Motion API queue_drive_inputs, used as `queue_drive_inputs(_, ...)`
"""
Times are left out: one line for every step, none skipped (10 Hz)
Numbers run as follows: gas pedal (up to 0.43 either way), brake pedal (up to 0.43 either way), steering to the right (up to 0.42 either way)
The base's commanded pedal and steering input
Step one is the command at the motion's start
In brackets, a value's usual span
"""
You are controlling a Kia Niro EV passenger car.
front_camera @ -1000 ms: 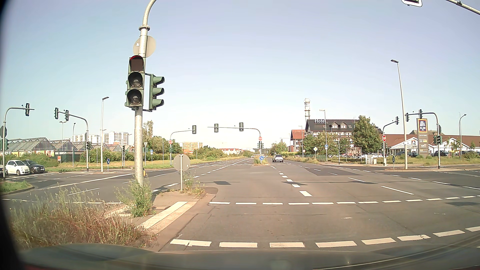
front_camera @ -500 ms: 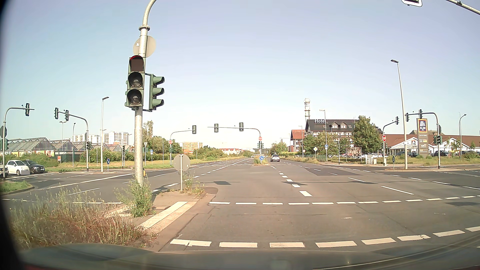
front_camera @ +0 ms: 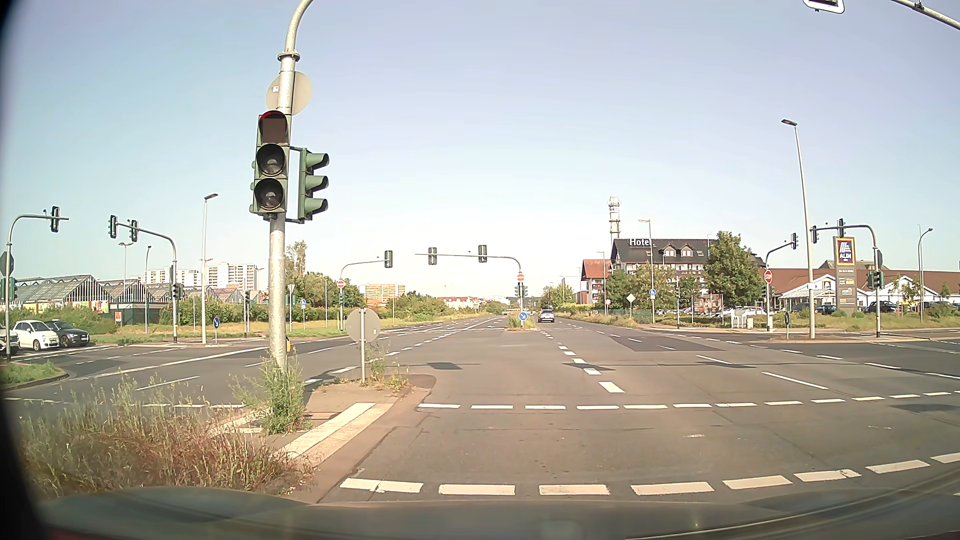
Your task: Follow the waypoints while adhering to traffic rules and regulations
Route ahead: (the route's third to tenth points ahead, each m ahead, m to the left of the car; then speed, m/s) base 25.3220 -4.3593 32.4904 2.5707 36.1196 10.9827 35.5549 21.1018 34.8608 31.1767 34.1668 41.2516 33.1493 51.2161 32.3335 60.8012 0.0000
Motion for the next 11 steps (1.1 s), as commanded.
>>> queue_drive_inputs(0.000,0.293,-0.001)
queue_drive_inputs(0.000,0.299,-0.001)
queue_drive_inputs(0.000,0.299,-0.001)
queue_drive_inputs(0.000,0.293,-0.001)
queue_drive_inputs(0.000,0.299,-0.002)
queue_drive_inputs(0.000,0.293,-0.001)
queue_drive_inputs(0.000,0.293,-0.002)
queue_drive_inputs(0.000,0.293,-0.002)
queue_drive_inputs(0.000,0.293,-0.001)
queue_drive_inputs(0.000,0.299,-0.001)
queue_drive_inputs(0.000,0.299,-0.002)
